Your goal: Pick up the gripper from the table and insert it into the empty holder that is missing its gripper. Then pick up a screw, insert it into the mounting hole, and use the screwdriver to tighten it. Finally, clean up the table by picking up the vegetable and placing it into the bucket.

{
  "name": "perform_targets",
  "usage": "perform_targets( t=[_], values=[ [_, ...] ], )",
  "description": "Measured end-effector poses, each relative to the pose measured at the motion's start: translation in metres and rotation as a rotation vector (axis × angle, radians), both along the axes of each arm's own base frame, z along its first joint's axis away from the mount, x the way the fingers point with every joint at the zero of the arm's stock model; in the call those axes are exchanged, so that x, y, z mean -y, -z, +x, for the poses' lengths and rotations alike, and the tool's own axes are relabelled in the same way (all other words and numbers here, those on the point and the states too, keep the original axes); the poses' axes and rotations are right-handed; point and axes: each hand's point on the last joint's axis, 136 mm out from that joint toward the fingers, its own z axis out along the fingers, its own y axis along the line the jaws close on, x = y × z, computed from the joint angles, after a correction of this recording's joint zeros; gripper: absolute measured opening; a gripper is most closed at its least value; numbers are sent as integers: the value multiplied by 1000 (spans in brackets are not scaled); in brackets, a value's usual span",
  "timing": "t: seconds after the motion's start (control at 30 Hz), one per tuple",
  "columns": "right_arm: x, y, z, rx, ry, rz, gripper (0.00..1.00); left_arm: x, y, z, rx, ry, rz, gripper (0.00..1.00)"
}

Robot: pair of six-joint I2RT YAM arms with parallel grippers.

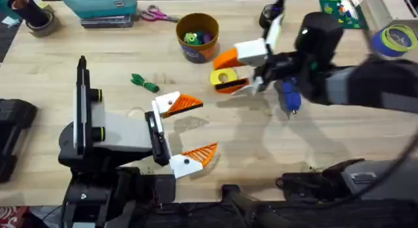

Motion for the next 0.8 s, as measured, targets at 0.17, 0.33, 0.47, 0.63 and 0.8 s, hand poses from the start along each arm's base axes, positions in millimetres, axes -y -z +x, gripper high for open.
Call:
perform_targets(
  t=[0.17, 0.33, 0.47, 0.63, 0.8],
  values=[
    [42, -8, 5, 20, 121, -41, 997, 0, 0, 0, 0, 0, 0, 986],
    [81, -19, 7, 42, 241, -79, 997, 0, 0, 0, -1, 0, 0, 986],
    [102, -28, 6, 31, 312, -156, 997, 0, 0, 0, 0, 0, 0, 985],
    [115, -32, -3, 67, 326, -383, 997, 0, 0, 0, 0, 0, 0, 986],
    [132, -41, -8, 213, 286, -670, 997, 0, 0, 0, 0, 0, 0, 986]
  ],
)
